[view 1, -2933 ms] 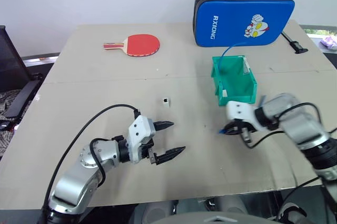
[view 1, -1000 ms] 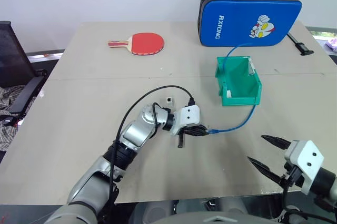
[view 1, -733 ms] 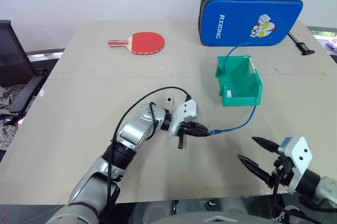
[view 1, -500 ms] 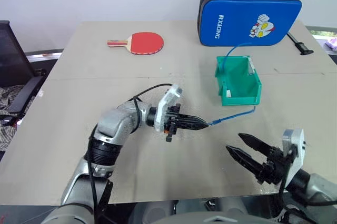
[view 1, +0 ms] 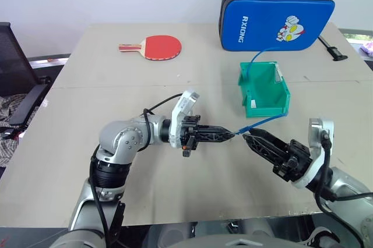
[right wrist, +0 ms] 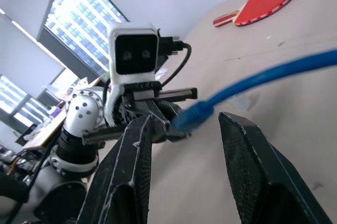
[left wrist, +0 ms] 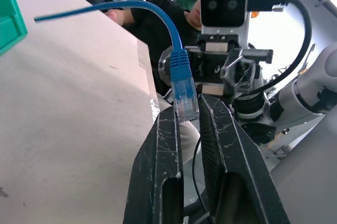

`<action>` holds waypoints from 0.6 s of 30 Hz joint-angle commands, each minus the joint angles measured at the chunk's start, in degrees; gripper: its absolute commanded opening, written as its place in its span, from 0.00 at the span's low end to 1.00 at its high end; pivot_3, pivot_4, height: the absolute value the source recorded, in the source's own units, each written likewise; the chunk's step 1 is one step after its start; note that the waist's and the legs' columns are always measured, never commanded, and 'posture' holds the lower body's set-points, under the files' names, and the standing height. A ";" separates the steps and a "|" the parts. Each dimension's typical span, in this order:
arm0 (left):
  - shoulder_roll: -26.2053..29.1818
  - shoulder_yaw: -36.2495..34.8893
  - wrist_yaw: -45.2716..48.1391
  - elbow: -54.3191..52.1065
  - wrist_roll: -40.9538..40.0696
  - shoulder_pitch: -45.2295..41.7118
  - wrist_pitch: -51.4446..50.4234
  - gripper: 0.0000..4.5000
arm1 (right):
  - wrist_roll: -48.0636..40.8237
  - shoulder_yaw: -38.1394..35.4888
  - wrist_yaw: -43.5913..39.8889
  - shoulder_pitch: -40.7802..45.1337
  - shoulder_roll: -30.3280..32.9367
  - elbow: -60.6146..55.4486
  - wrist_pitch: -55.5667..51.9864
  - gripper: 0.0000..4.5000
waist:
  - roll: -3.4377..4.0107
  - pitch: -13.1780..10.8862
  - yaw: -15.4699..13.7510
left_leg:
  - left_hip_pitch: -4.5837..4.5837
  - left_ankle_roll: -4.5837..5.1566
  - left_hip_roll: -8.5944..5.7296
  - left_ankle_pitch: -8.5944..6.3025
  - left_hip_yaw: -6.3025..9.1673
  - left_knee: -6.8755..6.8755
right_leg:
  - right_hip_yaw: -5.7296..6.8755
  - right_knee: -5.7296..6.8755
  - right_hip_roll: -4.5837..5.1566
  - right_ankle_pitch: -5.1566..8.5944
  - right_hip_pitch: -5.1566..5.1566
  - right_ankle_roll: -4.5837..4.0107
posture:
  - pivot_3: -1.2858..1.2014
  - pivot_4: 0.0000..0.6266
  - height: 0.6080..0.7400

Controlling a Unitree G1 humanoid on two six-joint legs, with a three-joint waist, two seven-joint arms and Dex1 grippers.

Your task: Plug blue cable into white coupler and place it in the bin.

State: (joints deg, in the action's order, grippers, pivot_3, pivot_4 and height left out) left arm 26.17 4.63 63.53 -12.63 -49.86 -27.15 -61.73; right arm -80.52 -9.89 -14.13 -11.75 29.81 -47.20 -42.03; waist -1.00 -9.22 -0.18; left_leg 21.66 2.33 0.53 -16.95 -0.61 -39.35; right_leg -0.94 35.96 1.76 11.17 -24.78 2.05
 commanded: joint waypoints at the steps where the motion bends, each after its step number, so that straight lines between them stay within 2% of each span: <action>1: 0.18 -0.60 0.15 -2.14 -1.49 0.30 1.47 0.00 | -2.05 0.93 0.56 1.31 1.03 -0.15 0.89 0.41 | 0.00 0.00 0.04 | 0.00 0.00 0.00 0.00 -0.01 0.00 | -0.01 0.00 0.01 0.00 0.00 -0.01 | 0.52 0.24 1.00; 4: 0.33 -0.46 0.49 -2.25 -1.51 0.82 2.16 0.00 | -2.12 2.08 1.55 2.72 1.42 1.12 0.77 0.41 | 0.00 0.00 0.10 | -0.01 0.00 0.00 0.00 -0.01 -0.01 | -0.01 0.00 0.00 0.03 0.00 -0.02 | 0.52 0.24 1.00; 5: 0.43 -0.31 0.64 -2.30 -1.39 1.08 2.53 0.00 | -2.11 2.43 1.67 3.02 1.75 1.32 0.59 0.32 | 0.00 0.00 0.09 | -0.01 0.00 -0.01 0.00 -0.01 0.00 | -0.01 0.00 -0.01 0.03 0.00 -0.02 | 0.52 0.24 1.00; 7: 0.55 -0.08 0.82 -2.52 -1.15 1.60 3.25 0.00 | -2.71 2.82 1.68 3.14 2.43 1.50 0.28 0.24 | 0.00 0.00 0.14 | 0.00 0.00 -0.01 0.00 -0.01 0.00 | -0.01 0.00 -0.01 0.02 0.00 -0.01 | 0.52 0.24 1.00; 8: 0.57 -0.02 0.80 -2.65 -1.18 1.79 3.46 0.00 | -2.82 2.91 1.55 3.11 2.85 1.51 0.16 0.17 | 0.00 0.00 0.17 | 0.00 0.00 -0.01 0.00 -0.01 0.00 | -0.02 0.00 0.00 0.00 0.00 -0.02 | 0.52 0.24 1.00; 9: 0.60 0.01 0.80 -2.77 -1.23 2.01 3.69 0.00 | -2.96 2.99 1.56 3.13 3.12 1.57 0.19 0.06 | 0.00 0.00 0.22 | 0.01 0.00 -0.01 0.00 -0.02 0.00 | -0.02 -0.01 0.00 -0.09 0.00 -0.14 | 0.52 0.24 1.00; 10: 0.64 0.05 0.77 -2.92 -1.28 2.24 3.88 0.00 | -3.13 3.02 1.55 3.11 3.40 1.62 0.27 0.03 | 0.00 0.00 0.22 | 0.01 0.00 -0.01 0.00 -0.02 0.00 | -0.02 -0.02 0.00 -0.10 -0.01 -0.15 | 0.52 0.24 1.00; 16: 1.13 0.84 0.61 -4.15 0.30 4.59 7.04 0.00 | -3.85 2.95 1.25 3.39 4.74 2.05 0.44 0.03 | 0.00 0.00 0.32 | 0.01 0.00 0.00 0.00 -0.01 0.00 | -0.02 -0.01 0.00 -0.06 0.00 -0.12 | 0.52 0.24 1.00; 18: 1.19 -0.29 -0.96 -4.55 0.66 5.19 8.08 0.22 | -3.59 2.90 0.86 3.58 5.16 2.18 0.54 0.00 | 0.00 0.00 0.36 | 0.00 0.00 0.00 0.00 -0.01 0.00 | -0.02 -0.01 0.00 -0.07 0.00 -0.13 | 0.52 0.24 1.00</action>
State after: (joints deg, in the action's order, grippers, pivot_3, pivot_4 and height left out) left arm 27.18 5.15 63.37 -14.73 -49.33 -22.10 -55.33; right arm -83.49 -6.64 -12.63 -8.69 34.53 -44.33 -42.21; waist -1.01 -9.22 0.18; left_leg 21.67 2.34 0.53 -16.95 -0.62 -39.35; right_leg -0.96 35.95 1.76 11.10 -24.78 1.93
